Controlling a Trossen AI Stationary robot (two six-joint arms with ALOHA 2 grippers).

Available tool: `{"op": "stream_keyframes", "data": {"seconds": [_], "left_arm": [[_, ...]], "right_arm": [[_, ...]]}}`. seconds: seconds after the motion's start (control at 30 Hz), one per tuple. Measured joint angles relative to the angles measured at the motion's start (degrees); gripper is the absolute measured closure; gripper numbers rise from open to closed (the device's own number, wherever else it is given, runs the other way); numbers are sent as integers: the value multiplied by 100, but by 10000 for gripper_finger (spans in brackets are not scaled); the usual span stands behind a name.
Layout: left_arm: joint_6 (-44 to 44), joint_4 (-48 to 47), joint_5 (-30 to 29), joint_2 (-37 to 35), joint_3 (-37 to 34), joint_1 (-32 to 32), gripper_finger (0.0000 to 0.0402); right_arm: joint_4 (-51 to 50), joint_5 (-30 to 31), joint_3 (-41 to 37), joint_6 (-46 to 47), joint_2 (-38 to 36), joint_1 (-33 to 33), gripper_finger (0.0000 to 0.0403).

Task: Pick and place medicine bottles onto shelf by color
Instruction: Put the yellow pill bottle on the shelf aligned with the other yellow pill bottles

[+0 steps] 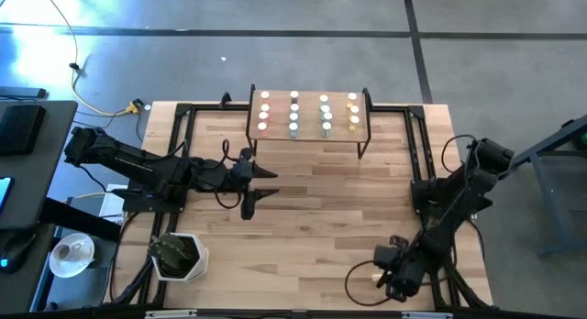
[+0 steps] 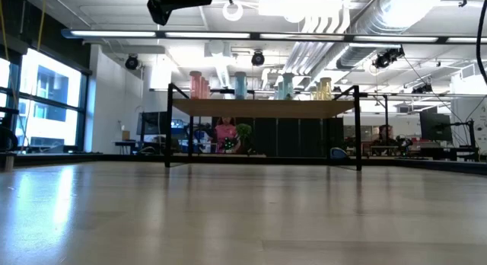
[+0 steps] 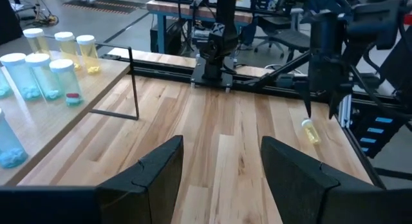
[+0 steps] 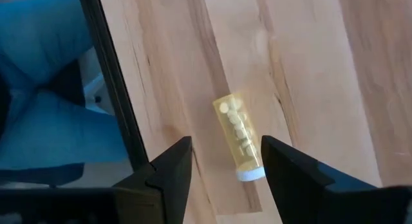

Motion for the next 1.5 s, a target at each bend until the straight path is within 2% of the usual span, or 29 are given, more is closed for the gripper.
{"op": "stream_keyframes", "data": {"seconds": [0.53,1.1,1.5], "left_arm": [[-129,7,-2,0,0,0,202],[-129,10,-2,0,0,0,202],[-129,10,-2,0,0,0,202]], "right_arm": [[576,153,0,-839,878,72,226],[860,-127,9,-997,1281,-134,228],[808,-145,9,-857,1287,-134,314]]}}
